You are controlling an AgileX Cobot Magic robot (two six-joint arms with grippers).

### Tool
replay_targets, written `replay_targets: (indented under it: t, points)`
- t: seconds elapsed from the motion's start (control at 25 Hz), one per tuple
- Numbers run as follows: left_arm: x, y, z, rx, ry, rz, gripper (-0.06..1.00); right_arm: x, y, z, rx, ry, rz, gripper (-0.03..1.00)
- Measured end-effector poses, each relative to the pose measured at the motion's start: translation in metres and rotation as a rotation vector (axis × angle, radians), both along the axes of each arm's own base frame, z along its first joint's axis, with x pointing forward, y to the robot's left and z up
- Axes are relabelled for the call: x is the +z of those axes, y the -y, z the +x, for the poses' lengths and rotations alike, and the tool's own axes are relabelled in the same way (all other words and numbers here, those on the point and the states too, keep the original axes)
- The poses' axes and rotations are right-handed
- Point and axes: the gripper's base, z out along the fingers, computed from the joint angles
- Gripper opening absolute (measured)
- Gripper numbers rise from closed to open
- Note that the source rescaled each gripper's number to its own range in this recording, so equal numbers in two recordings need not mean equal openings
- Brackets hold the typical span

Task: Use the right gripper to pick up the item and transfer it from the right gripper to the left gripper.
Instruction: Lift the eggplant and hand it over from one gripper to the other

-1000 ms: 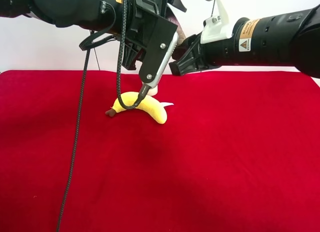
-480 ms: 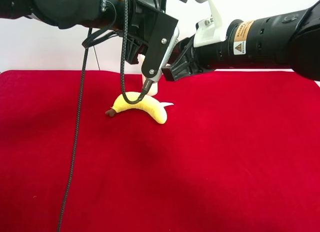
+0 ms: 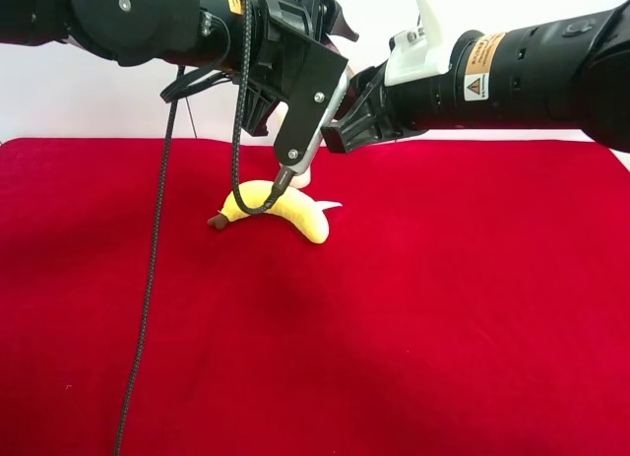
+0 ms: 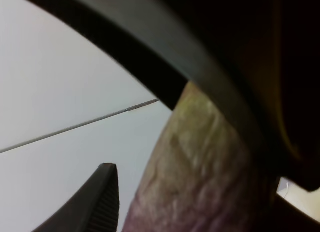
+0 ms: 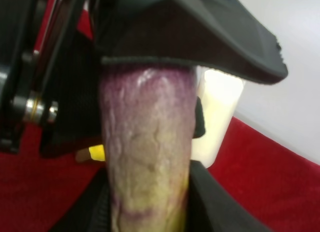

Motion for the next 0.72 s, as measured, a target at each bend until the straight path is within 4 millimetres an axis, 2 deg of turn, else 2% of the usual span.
replay_targets:
  t: [0.72]
  points:
    - [0.0000, 0.0000, 0.0000, 0.001, -0.001, -0.001, 0.03, 0.0002, -0.0001, 0.0000, 0.001, 0.001, 0.001, 0.00]
